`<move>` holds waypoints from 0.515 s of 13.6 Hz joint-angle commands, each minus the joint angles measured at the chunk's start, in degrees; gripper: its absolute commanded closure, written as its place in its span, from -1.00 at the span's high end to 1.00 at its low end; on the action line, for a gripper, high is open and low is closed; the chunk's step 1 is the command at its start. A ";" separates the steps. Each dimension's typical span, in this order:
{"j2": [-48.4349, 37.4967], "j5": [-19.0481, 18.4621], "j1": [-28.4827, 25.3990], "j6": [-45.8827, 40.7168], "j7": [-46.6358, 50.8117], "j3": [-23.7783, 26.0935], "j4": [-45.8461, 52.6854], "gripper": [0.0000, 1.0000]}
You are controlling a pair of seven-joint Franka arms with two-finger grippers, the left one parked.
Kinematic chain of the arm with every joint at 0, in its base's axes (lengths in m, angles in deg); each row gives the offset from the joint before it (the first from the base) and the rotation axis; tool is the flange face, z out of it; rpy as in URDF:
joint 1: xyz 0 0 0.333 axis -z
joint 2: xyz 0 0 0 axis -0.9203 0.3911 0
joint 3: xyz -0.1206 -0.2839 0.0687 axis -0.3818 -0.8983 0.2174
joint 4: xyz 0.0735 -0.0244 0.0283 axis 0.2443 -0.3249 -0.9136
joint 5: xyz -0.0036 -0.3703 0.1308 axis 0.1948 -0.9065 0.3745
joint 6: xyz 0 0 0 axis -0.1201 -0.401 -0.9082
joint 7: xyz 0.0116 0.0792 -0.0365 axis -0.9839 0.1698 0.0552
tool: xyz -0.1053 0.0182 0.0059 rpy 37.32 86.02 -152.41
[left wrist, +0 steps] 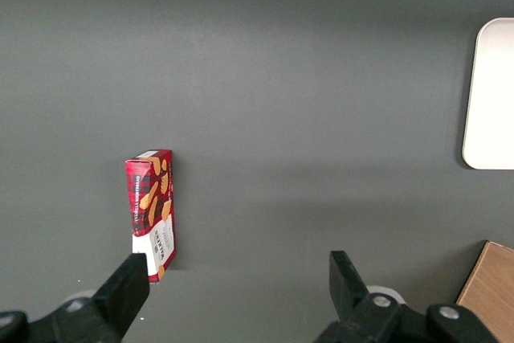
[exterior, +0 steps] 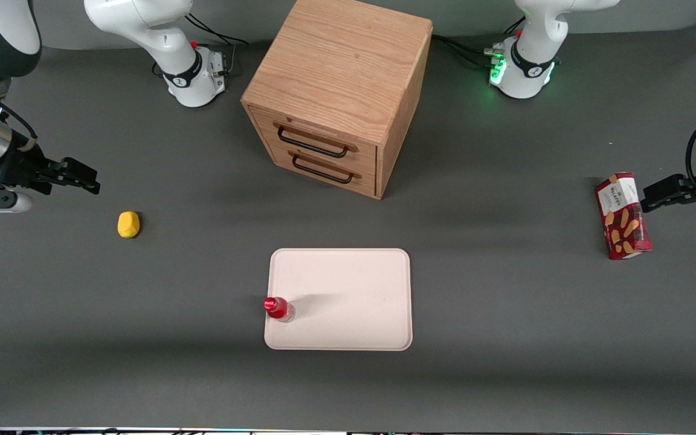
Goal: Place coke bottle on tray
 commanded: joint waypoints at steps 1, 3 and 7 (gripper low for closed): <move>0.69 -0.19 -0.67 -3.43 2.56 -1.31 3.33 1.00; 0.78 0.25 -0.68 -4.05 3.71 -1.31 4.04 1.00; 0.78 2.10 -0.68 -4.32 4.42 -1.40 5.00 1.00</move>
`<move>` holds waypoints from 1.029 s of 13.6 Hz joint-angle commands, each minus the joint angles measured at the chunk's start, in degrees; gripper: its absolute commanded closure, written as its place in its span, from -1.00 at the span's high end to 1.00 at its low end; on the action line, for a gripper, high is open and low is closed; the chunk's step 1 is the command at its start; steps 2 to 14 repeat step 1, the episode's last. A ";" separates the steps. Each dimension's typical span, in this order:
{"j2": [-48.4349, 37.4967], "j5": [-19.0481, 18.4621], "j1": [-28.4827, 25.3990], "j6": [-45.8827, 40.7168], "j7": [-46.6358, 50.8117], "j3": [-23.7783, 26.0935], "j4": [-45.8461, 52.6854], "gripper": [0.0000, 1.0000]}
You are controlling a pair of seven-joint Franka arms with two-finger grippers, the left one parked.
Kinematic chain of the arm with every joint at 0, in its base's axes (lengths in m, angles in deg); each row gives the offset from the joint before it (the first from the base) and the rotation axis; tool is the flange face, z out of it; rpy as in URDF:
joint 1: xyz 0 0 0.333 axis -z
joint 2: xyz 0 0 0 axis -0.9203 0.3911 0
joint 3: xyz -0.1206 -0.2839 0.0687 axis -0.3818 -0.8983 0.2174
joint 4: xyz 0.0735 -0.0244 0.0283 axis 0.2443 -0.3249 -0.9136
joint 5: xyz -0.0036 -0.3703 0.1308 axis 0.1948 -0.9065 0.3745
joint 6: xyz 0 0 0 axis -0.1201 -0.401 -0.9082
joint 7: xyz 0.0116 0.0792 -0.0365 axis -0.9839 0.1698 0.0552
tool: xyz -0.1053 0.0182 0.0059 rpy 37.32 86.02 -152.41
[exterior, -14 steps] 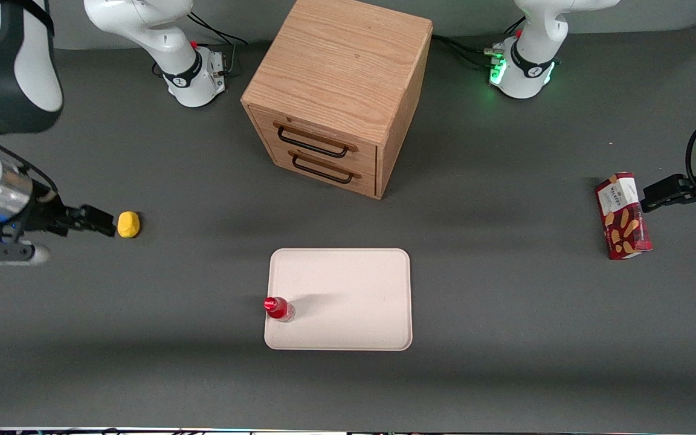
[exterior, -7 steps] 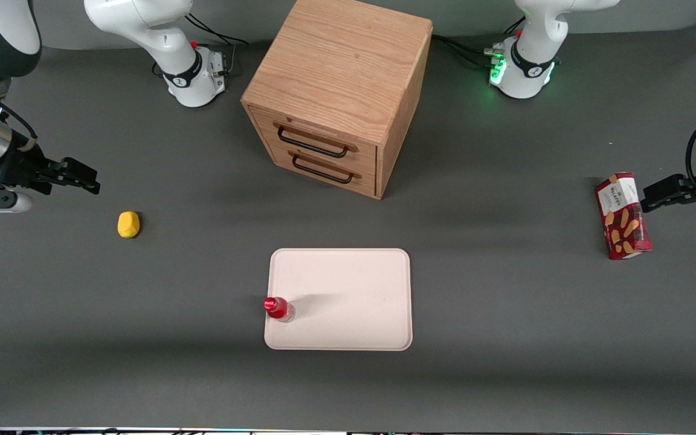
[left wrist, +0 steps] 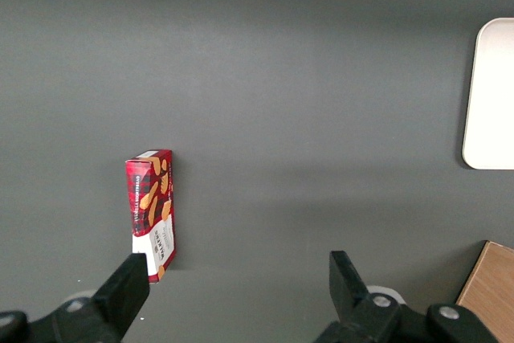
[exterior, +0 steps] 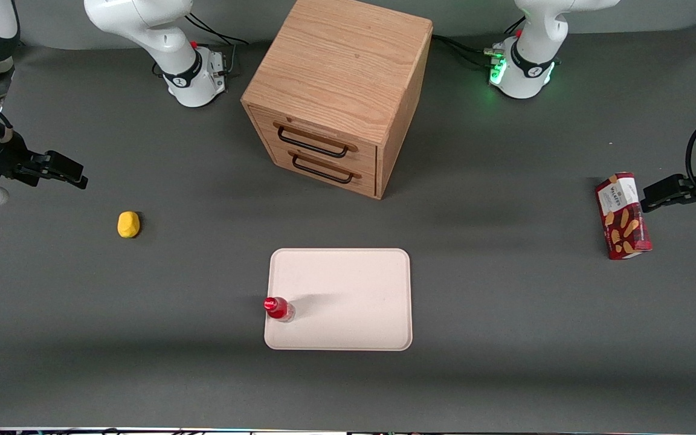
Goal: Place coke bottle on tray
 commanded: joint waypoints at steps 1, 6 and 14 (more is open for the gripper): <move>0.92 1.19 -0.65 -1.70 1.44 -0.56 2.80 1.00; 0.92 1.19 -0.65 -1.70 1.44 -0.56 2.80 1.00; 0.92 1.19 -0.65 -1.70 1.44 -0.56 2.80 1.00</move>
